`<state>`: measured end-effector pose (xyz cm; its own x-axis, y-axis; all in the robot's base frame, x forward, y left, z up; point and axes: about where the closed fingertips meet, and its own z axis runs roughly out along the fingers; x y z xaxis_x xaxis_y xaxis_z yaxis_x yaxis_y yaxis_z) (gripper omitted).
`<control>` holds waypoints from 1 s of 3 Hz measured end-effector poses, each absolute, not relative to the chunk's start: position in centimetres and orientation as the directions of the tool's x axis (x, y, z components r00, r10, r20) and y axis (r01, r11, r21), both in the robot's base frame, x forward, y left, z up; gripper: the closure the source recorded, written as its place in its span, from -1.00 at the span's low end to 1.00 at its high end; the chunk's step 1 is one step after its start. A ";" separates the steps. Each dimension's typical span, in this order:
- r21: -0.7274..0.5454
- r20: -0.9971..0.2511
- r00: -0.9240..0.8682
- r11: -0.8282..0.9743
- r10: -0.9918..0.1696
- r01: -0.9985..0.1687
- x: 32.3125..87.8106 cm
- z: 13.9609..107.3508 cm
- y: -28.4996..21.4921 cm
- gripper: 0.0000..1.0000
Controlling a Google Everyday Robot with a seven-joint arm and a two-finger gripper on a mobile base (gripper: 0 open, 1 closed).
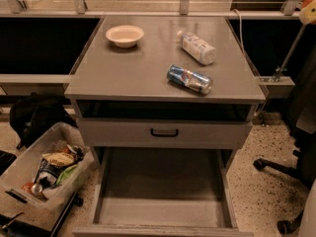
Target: Place apple into middle drawer
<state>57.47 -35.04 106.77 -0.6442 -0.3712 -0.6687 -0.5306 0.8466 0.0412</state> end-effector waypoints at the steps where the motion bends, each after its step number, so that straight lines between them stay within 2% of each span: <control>1: 0.043 -0.665 -0.650 0.849 -0.368 -0.526 57.0 107.1 -35.0 1.00; 2: 0.071 -0.660 -0.675 0.867 -0.331 -0.493 57.7 105.2 -36.4 1.00; 3: 0.011 -0.665 -0.643 0.857 -0.379 -0.516 55.6 106.4 -36.4 1.00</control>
Offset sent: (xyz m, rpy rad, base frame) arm -0.0882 0.0485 -0.1502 0.0383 0.0923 -0.0898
